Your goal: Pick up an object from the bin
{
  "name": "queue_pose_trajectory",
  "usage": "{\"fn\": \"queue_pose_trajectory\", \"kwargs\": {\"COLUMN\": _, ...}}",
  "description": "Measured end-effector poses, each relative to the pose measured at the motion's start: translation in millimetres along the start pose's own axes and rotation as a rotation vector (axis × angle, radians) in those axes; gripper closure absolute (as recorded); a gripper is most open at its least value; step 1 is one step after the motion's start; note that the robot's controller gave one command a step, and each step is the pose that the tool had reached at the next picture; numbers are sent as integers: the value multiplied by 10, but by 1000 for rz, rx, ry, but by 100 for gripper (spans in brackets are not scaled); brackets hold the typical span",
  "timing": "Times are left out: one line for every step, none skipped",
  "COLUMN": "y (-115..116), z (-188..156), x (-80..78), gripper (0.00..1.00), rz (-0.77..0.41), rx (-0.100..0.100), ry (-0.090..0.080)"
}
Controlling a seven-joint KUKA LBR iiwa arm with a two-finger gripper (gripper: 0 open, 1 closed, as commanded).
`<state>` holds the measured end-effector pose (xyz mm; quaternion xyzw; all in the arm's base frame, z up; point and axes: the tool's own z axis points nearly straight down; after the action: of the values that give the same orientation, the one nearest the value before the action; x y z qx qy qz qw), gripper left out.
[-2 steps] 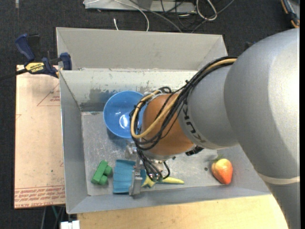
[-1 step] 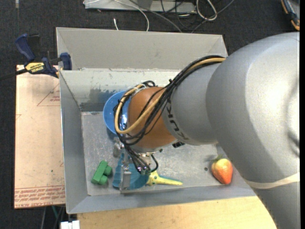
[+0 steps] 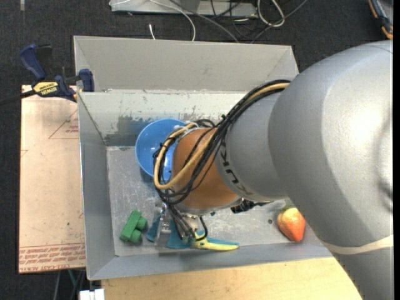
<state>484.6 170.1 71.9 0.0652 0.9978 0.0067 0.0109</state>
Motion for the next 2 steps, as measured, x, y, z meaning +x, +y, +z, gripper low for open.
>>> {"fn": "queue_pose_trajectory", "kwargs": {"y": 0, "z": 0, "x": 0, "gripper": 100, "rz": 0, "rx": 0, "ry": 0}}
{"fn": "queue_pose_trajectory", "kwargs": {"y": -1, "z": -12, "x": -1, "gripper": 100, "rz": 0, "rx": 0, "ry": 0}}
